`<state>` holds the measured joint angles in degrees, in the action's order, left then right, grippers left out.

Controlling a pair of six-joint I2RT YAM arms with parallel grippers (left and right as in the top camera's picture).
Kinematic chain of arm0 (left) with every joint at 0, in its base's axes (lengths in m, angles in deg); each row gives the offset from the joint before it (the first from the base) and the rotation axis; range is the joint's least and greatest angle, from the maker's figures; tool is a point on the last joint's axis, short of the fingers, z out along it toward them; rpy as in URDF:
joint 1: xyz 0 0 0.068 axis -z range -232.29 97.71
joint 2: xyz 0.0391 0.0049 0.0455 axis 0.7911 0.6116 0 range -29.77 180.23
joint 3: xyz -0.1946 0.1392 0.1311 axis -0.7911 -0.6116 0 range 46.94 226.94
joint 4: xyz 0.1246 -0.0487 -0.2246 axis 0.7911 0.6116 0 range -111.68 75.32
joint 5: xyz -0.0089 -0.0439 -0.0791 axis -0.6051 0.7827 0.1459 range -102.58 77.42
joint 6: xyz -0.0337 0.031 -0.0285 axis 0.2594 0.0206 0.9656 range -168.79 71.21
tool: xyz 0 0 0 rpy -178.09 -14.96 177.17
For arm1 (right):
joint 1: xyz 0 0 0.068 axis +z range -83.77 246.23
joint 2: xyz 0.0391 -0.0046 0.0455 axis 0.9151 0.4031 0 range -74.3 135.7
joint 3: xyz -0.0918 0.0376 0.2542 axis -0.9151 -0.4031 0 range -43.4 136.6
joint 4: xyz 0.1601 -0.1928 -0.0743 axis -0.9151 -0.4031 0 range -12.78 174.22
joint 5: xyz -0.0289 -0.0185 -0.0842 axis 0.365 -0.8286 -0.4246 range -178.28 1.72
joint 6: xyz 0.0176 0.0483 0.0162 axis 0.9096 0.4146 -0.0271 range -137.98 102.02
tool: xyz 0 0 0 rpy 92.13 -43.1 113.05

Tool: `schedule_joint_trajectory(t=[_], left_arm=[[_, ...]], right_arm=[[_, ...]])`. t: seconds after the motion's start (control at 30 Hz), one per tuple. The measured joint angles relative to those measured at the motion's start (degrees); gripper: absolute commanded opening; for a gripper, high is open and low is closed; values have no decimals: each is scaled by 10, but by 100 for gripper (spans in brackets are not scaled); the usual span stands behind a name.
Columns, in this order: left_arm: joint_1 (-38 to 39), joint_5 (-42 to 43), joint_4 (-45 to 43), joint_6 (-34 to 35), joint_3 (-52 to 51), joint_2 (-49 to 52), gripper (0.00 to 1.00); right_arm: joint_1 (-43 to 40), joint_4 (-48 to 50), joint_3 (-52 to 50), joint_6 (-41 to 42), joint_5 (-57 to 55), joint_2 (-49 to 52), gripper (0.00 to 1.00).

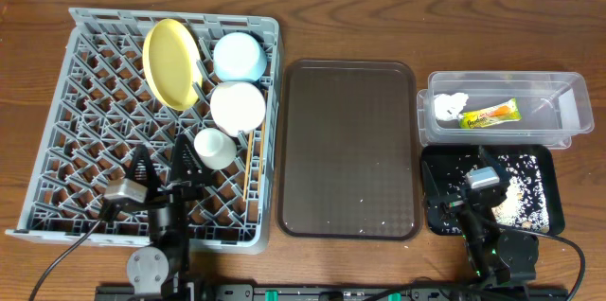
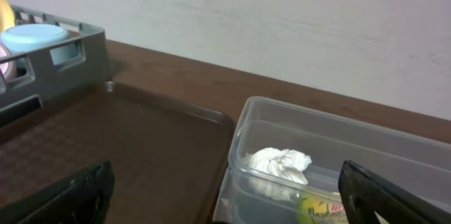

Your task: Sort waste into correct bins and load items into the dishwasher

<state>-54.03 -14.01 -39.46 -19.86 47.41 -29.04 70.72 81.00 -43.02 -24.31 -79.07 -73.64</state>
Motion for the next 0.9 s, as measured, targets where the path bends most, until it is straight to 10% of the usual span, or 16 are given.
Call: schedule_joint_trajectory(t=[0.9], left_arm=[[0, 4, 190, -137, 4, -2, 98]], right_arm=[[0, 0, 0, 0, 0, 0, 99]])
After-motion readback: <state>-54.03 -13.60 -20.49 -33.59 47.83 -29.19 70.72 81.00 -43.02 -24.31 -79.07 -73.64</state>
